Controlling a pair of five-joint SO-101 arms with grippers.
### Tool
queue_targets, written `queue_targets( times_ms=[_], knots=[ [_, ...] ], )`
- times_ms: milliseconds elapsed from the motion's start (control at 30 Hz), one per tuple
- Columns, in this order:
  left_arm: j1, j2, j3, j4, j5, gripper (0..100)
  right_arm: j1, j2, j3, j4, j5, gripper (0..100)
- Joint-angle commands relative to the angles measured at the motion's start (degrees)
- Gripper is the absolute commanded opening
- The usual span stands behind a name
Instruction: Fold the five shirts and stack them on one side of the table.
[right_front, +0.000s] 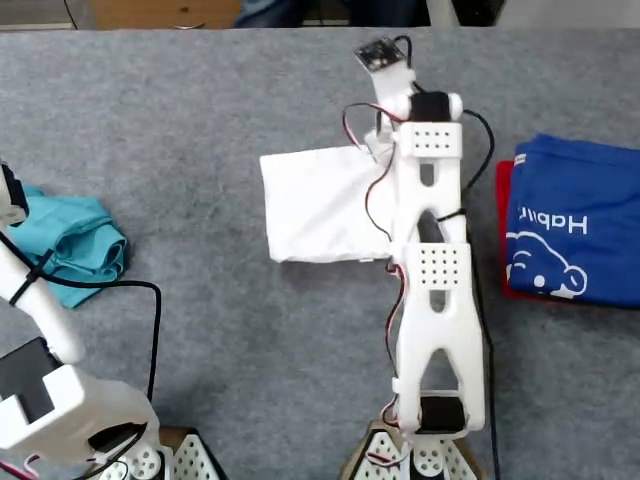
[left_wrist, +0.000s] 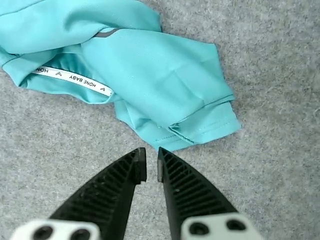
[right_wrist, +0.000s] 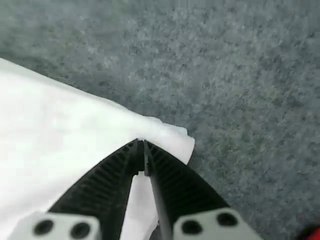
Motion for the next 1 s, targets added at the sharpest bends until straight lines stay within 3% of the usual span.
queue_targets(
  times_ms=[0, 200, 433, 733, 967],
  knots=[
    [0.26, -2.42, -0.44, -0.35, -0.26, 5, 1.01, -1.54, -2.15, -0.26, 0.97, 0.2],
    [0.35, -2.68, -0.44, -0.35, -0.26, 5, -4.09, -9.71, -6.29, 10.55, 0.88, 0.2],
    [-1.49, -2.77, -0.97, -0.26, -0.26, 5, -4.53, -18.07, -0.13, 10.81, 0.7, 0.2],
    [-4.92, -2.77, -0.97, -0.26, -0.35, 6, -4.79, -37.85, 39.43, 10.55, 0.7, 0.2],
    [-4.48, -2.77, -0.53, -0.26, -0.35, 6, -2.95, -39.87, 61.67, 4.22, 1.05, 0.2]
  ],
)
